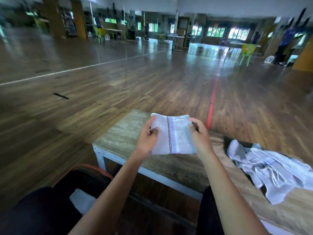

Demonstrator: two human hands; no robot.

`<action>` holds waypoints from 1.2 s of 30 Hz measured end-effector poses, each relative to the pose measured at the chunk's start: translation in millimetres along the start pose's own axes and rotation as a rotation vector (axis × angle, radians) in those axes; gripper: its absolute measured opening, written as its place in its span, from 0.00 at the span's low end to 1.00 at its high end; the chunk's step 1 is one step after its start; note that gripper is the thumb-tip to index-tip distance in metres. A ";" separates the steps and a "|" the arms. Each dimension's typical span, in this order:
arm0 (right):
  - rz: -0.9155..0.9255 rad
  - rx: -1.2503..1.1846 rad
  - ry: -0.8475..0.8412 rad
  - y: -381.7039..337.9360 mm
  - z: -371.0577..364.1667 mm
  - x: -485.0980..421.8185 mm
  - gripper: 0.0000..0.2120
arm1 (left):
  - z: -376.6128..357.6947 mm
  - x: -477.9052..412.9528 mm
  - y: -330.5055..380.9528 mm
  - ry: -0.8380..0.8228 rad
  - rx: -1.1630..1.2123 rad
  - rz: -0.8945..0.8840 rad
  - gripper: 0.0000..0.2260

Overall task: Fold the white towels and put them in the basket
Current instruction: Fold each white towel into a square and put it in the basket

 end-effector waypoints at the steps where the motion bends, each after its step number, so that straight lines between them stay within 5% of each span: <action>1: 0.011 -0.018 -0.030 -10.3 -16.0 0.0 0.10 | 18.6 4.9 6.0 0.042 -0.024 -0.010 0.20; 10: 0.020 -0.124 -0.417 -71.3 -162.1 38.4 0.14 | 171.4 84.7 19.9 0.398 0.025 -0.011 0.28; 19: 0.021 -0.090 -0.757 -77.3 -261.6 67.9 0.17 | 238.6 139.8 -16.9 0.644 0.044 0.067 0.24; 36: -0.306 0.243 -1.088 143.1 -463.2 59.2 0.20 | 277.4 133.4 -307.6 0.905 0.152 0.492 0.24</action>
Point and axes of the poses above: each hand's wrist, its own x-axis away from the middle knuckle, its own z-axis out of the back of the hand, y = z × x, the point moved 1 cm from there along -x, towards the middle knuckle, and after that the axes turned 7 degrees about -y, right-handed, at the moved point
